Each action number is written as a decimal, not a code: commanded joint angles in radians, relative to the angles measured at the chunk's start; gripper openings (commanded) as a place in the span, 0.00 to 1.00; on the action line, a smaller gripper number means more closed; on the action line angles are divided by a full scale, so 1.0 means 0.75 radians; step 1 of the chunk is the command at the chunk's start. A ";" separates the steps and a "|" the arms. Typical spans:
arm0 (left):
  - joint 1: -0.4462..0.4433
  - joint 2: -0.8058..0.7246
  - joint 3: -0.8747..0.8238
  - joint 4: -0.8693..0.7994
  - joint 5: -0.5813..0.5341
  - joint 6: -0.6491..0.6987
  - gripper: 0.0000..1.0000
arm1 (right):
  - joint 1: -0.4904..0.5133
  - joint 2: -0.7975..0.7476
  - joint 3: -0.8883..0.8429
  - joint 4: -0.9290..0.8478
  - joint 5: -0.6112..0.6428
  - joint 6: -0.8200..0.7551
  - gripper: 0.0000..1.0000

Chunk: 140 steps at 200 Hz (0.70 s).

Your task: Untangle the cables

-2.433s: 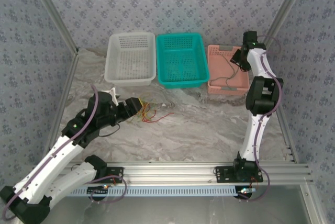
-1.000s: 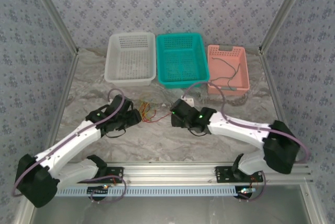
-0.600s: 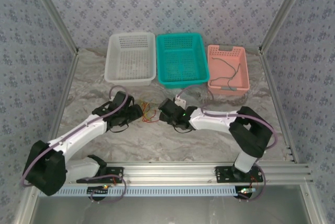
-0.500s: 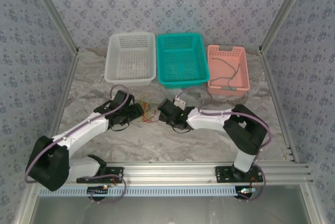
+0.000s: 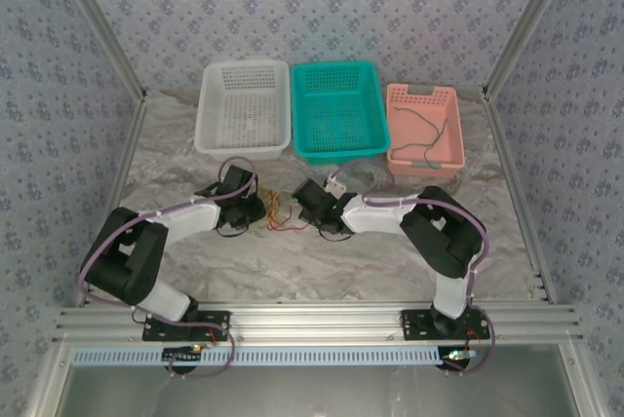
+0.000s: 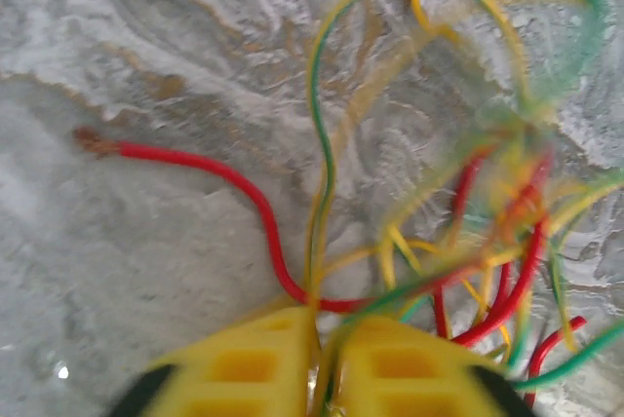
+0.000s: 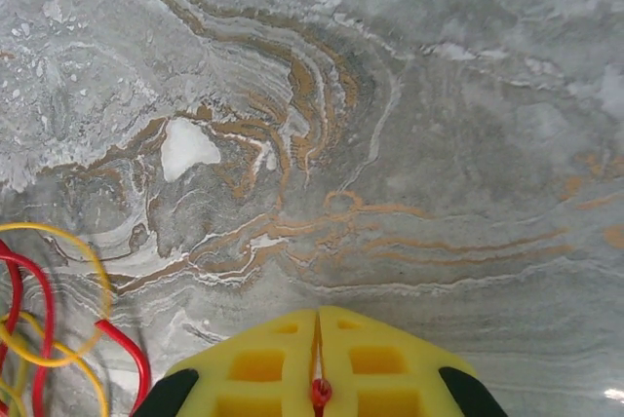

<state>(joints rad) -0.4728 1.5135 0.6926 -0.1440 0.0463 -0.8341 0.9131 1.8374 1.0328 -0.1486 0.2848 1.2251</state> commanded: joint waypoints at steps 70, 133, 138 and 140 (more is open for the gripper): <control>0.058 -0.271 -0.044 -0.096 -0.166 0.054 0.00 | -0.197 -0.778 -0.243 -0.437 0.284 -0.377 0.00; 0.061 -0.280 -0.028 -0.143 -0.174 0.049 0.00 | -0.390 -1.185 -0.253 -0.676 0.218 -0.629 0.00; 0.062 -0.277 -0.028 -0.142 -0.173 0.047 0.00 | -0.400 -1.196 -0.249 -0.693 0.214 -0.638 0.00; 0.062 -0.276 -0.028 -0.143 -0.175 0.047 0.00 | -0.402 -1.200 -0.248 -0.699 0.213 -0.639 0.00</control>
<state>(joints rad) -0.4519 1.3041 0.6651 -0.1787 0.0227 -0.8040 0.6689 0.9993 0.8490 -0.4984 0.3801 0.8539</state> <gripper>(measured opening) 0.054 0.065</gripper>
